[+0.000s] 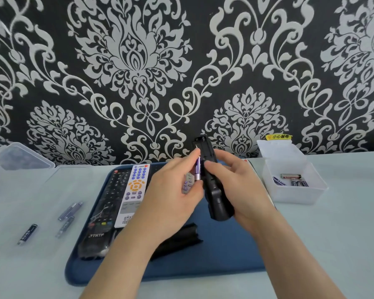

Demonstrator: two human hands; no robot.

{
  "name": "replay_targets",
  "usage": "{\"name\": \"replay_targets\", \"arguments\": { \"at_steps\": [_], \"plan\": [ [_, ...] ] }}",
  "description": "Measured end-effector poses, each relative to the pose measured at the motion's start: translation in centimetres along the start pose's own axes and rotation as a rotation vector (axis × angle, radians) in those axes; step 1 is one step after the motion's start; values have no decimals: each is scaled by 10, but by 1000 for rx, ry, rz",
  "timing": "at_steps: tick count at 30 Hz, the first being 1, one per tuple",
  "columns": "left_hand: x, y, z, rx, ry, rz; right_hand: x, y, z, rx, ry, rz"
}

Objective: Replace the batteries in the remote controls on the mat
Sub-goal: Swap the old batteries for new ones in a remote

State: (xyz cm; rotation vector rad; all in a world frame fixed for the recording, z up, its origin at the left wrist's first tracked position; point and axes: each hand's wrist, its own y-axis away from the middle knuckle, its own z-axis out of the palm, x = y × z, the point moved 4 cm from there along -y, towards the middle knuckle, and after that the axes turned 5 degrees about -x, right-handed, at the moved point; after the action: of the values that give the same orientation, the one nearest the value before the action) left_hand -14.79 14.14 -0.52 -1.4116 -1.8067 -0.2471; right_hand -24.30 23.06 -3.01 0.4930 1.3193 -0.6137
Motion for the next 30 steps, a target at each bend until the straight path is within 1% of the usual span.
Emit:
{"name": "replay_targets", "arguments": {
  "at_steps": [2,4,9,11,15,19,21,23,25,27,30],
  "plan": [
    [0,0,2,-16,-65,28,2,0,1,20,2,-9],
    [0,-2,0,12,-102,44,2,0,2,10,17,-22],
    [-2,-4,-4,189,-108,72,0,1,4,-2,97,-79],
    [0,-4,-4,237,-105,86,-1,1,8,-21,72,-94],
    [-1,-7,-4,260,-100,101,-4,4,15,-81,-11,-67],
    [0,-9,-2,243,-110,107,-5,6,14,-81,-10,-61],
    [-1,-11,-4,269,-114,79,-5,6,14,-86,16,-63],
    [-5,-12,-9,317,-15,-15,-6,7,15,-94,37,-64],
    [-10,-14,-14,332,153,-104,-7,8,15,-103,37,-61],
    [-11,-15,-16,316,313,-146,-7,8,16,-120,48,-60],
    [-13,-16,-13,238,532,-186,-6,7,17,-150,63,-47]
  ]
}}
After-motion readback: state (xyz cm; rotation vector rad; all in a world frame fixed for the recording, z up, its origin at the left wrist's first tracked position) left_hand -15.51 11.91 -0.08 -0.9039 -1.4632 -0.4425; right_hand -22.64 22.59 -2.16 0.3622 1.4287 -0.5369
